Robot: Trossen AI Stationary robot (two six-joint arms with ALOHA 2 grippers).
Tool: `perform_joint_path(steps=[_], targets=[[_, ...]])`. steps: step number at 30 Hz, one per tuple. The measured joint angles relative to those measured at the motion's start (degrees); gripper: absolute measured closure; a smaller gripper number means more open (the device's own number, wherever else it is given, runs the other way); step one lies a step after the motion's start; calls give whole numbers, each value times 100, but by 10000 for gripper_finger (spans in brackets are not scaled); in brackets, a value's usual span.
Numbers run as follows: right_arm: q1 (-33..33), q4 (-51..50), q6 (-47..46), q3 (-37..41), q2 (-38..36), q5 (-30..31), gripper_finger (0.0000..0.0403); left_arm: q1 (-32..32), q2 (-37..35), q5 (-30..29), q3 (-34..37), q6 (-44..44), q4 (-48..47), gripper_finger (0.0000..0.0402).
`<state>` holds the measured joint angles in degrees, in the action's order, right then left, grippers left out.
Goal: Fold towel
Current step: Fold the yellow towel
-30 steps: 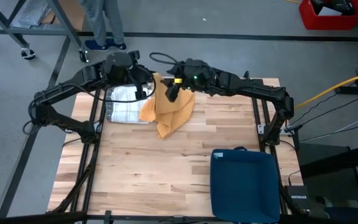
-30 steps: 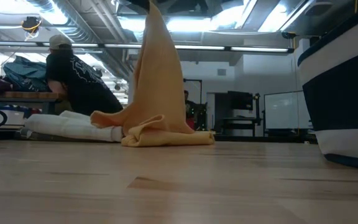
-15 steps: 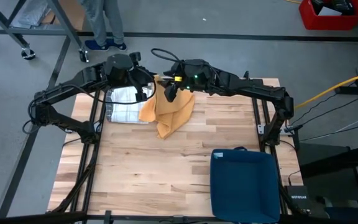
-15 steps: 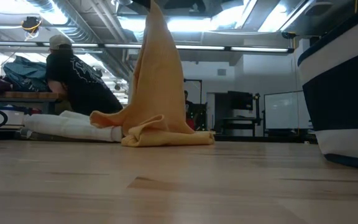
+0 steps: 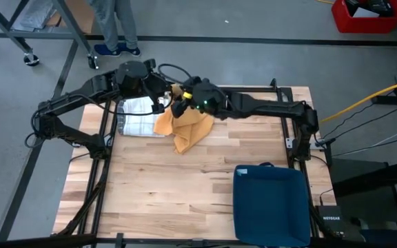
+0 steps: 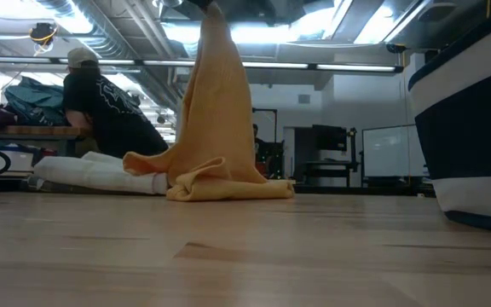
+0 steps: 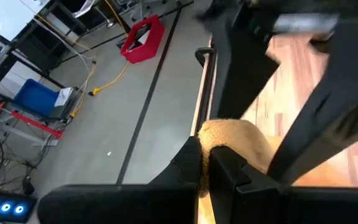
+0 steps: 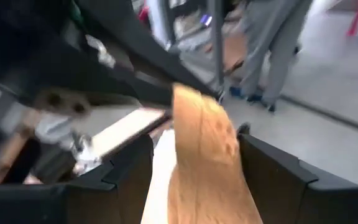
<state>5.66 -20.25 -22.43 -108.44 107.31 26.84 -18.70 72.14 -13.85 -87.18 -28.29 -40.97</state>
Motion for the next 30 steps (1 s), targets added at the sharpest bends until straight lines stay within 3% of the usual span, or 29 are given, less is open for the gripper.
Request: perform_joint_path(steps=[6, 10, 30], targets=[[-336, 118, 20, 0, 13, 1628, 166, -2, 0, 10, 2, 6, -2, 400], [-467, 138, 20, 0, 27, 2119, 166, 19, 0, 15, 2, 113, 7, 400], [-812, 227, 133, 0, 96, 2604, 166, 448, 4, 162, 7, 258, 17, 400]])
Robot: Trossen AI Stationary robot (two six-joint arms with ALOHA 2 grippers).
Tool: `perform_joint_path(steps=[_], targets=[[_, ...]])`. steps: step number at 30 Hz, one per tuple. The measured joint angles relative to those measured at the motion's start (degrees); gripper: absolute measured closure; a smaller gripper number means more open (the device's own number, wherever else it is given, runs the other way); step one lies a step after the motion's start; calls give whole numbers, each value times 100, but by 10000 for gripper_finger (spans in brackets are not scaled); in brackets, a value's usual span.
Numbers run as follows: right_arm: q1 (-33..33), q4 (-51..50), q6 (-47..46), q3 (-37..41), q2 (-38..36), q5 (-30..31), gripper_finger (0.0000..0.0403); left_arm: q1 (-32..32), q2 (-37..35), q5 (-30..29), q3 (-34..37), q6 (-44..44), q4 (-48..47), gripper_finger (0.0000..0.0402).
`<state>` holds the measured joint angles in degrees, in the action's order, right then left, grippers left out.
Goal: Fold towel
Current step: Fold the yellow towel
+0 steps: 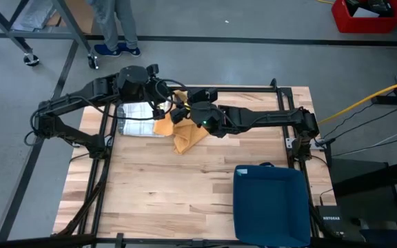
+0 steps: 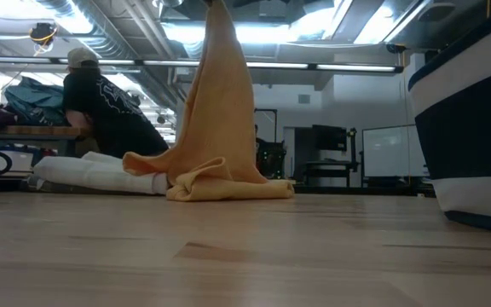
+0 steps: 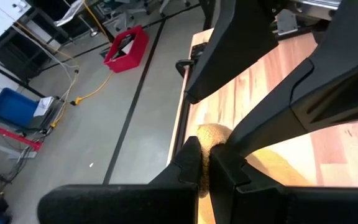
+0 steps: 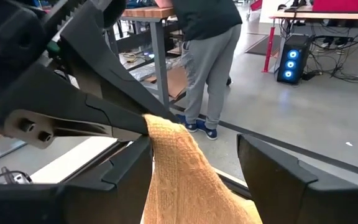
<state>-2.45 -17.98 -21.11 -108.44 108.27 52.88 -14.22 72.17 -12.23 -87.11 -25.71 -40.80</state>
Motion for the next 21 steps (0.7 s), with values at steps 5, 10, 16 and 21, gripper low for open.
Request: perform_joint_path(steps=[5, 10, 16, 21], targets=[[-57, -48, 36, 0, 0, -135, 166, 65, -1, 9, 0, -28, -78, 400], [-57, -56, 51, 0, 0, -148, 166, 121, -1, 26, 0, -110, -24, 400], [-61, -72, 56, 0, 0, -148, 166, 266, -1, -10, 0, -183, -24, 400], [-70, -267, 16, 0, 0, 73, 166, 304, 1, -18, 0, -175, -54, 400]])
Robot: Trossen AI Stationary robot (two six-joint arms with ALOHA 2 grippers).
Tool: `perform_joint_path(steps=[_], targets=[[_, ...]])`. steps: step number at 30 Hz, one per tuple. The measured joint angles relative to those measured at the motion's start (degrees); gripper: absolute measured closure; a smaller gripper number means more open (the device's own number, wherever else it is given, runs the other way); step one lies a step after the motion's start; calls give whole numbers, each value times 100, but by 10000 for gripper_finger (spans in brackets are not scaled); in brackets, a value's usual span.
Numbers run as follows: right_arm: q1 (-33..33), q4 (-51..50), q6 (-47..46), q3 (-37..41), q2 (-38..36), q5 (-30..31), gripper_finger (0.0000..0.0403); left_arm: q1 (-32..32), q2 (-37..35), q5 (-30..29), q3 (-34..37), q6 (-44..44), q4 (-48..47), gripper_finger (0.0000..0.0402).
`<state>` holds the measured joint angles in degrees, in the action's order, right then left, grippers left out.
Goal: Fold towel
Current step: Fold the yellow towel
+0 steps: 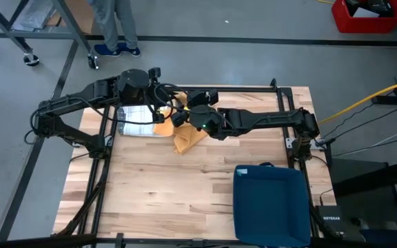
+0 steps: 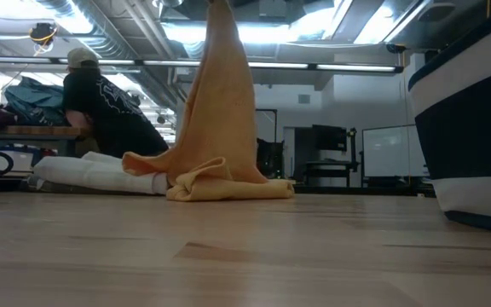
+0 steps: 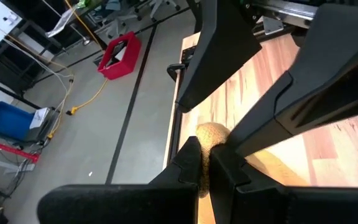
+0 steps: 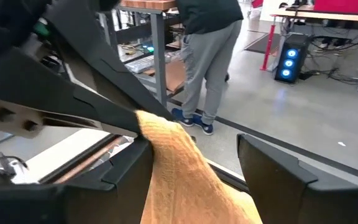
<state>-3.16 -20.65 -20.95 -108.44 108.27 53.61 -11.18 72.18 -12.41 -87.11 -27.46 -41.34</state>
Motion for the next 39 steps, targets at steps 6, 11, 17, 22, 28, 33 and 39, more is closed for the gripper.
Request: perform_joint_path(steps=[6, 11, 17, 22, 28, 33, 39], targets=[[2, -122, -86, 0, 0, 84, 166, 4, -2, -3, -2, 2, -74, 400], [16, -274, -89, 0, 4, 444, 166, 11, -2, -66, -4, 4, -572, 400], [75, -271, -21, 0, 0, 244, 166, 13, -7, -73, -4, -54, -617, 400], [141, -274, 20, 0, 0, -473, 166, 11, -7, -98, -4, -128, -509, 400], [124, -388, 35, 0, -9, -629, 166, 8, -7, -111, -4, -178, -530, 400], [86, -370, 39, -3, -13, -1088, 167, -57, -17, -97, -2, -447, -597, 400], [53, -597, -307, -4, -17, -1404, 167, -44, -11, -82, 0, -488, -735, 400]])
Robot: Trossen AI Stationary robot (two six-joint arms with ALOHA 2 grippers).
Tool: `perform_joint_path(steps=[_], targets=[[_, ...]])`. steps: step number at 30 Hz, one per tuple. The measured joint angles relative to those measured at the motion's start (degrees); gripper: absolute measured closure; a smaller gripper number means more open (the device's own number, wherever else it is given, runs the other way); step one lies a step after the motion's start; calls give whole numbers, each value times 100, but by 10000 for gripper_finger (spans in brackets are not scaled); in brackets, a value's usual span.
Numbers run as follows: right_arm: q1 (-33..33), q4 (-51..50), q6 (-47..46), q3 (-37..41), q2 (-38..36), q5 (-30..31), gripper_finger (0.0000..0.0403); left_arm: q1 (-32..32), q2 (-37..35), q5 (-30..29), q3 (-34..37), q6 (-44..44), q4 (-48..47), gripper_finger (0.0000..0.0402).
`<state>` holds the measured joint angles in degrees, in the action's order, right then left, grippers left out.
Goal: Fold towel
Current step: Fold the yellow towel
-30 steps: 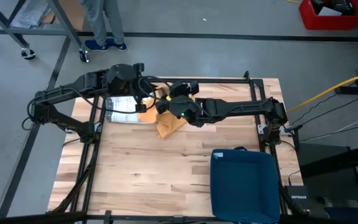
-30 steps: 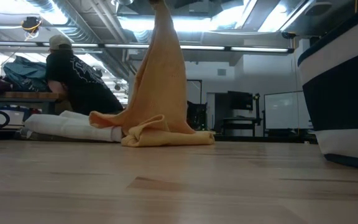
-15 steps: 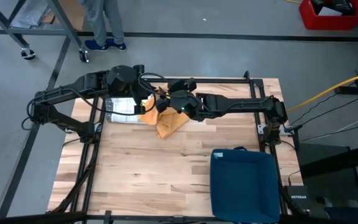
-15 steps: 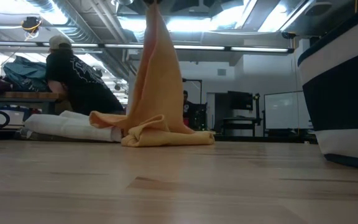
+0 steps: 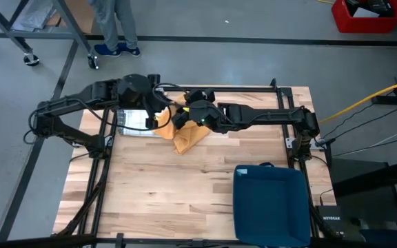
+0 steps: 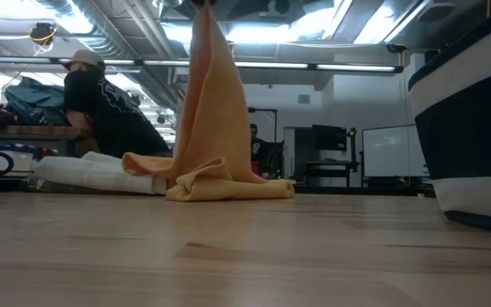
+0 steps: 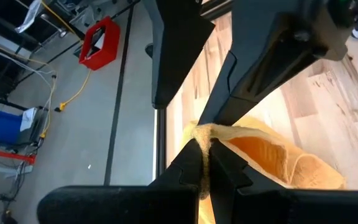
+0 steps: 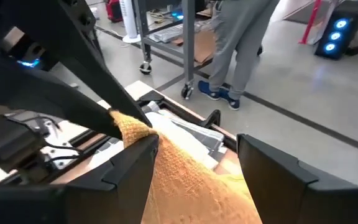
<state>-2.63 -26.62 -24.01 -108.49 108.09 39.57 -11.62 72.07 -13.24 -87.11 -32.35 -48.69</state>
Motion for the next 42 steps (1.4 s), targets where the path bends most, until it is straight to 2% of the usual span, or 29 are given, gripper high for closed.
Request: perform_joint_path(steps=[3, 7, 9, 17, 29, 33, 42], targets=[[-31, -5, -42, 0, 0, -179, 167, -9, -2, -40, 0, -12, 15, 400], [-157, 16, -151, 2, 10, -915, 167, -27, 22, -107, 2, -14, 154, 400], [-194, 16, -155, 0, 11, -1055, 166, -26, 16, -100, 2, -21, 224, 400], [-234, -46, -168, 2, 11, -71, 166, 23, 13, -67, 0, 200, 197, 400], [-228, 316, -144, 2, 221, 525, 166, 273, 7, -50, 0, 506, 284, 400], [-228, 240, -141, 2, 251, 886, 166, 310, 7, -46, 0, 491, 239, 400], [-230, 15, -115, 2, 133, 1202, 166, 295, 7, -58, -11, 516, 57, 400]])
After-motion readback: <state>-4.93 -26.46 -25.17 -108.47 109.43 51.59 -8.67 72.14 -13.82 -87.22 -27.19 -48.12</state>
